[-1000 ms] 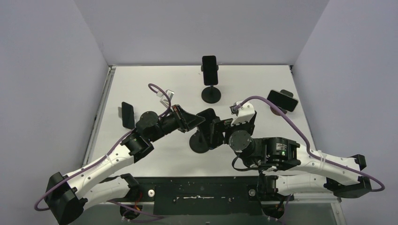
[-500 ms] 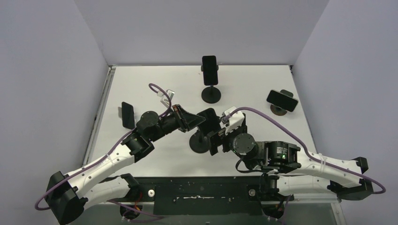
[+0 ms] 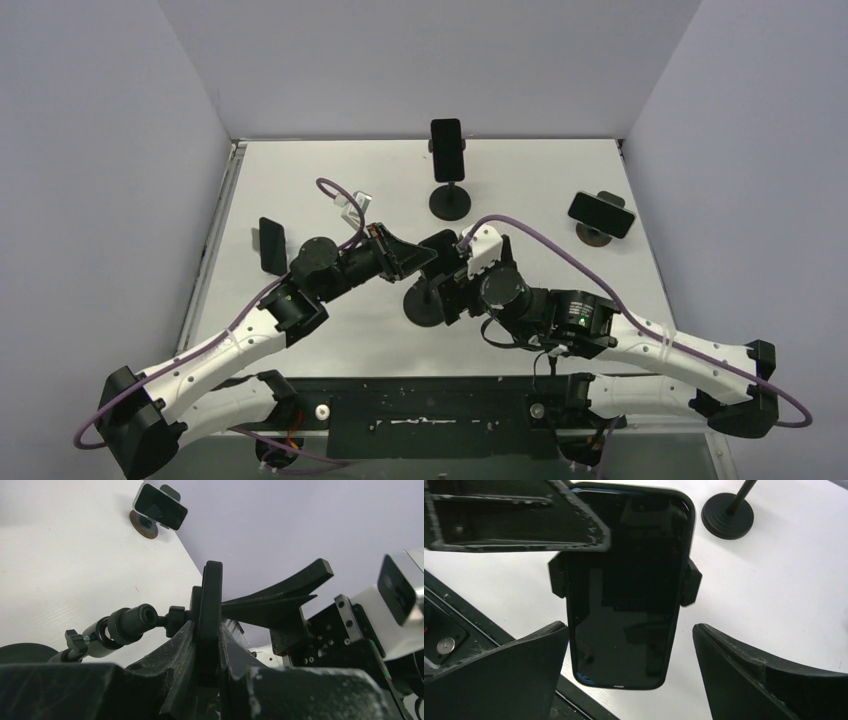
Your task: Remove the phone from the phone stand
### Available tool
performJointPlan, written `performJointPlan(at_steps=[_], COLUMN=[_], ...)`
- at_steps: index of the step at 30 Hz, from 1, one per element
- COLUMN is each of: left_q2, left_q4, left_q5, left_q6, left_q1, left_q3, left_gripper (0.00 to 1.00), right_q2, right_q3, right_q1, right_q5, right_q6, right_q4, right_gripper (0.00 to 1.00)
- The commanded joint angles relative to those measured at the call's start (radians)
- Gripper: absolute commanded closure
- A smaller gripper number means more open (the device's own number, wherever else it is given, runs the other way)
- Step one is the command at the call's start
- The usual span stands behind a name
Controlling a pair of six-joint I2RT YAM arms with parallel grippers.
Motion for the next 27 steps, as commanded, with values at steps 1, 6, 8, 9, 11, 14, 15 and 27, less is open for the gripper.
performJointPlan(at_steps=[1, 6, 8, 9, 11, 14, 15, 27], left_q2=[0.003, 0.002, 0.005, 0.007, 0.010, 0.010, 0.010, 0.003], left_q4=[-0.116, -0.118, -0.114, -0.113, -0.110, -0.111, -0.112, -0.135], left_q5=[-0.037, -0.040, -0.040, -0.040, -0.040, -0.037, -0.037, -0.040], left_q6=[0.004, 0.003, 0.002, 0.000, -0.002, -0.003, -0.005, -0.008], left_q1=[0.014, 0.014, 0.015, 0.015, 0.014, 0.015, 0.015, 0.014], left_q3=[-0.011, -0.014, -0.016, -0.015, -0.015, -0.012, -0.012, -0.008], left_gripper=[1.00, 1.00, 1.00, 1.00, 1.00, 1.00, 1.00, 1.00], right_q2=[-0.041, -0.055, -0.051, -0.048, -0.042, -0.033, -0.033, 0.026], right_q3=[-0.044, -0.060, -0.061, -0.061, -0.060, -0.059, -0.060, -0.049], right_q1=[-0.114, -0.124, -0.125, -0.124, -0.125, -0.124, -0.125, -0.113], right_q5=[-0.146, -0.245, -0.251, -0.251, -0.251, -0.237, -0.228, -0.164], right_q6=[-0.030, -0.049, -0.052, -0.055, -0.061, -0.075, -0.081, -0.178], right_q4=[0.028, 0.063, 0.067, 0.066, 0.061, 0.053, 0.050, 0.001], right_gripper=[0.00, 0.00, 0.00, 0.00, 0.00, 0.00, 0.00, 0.00])
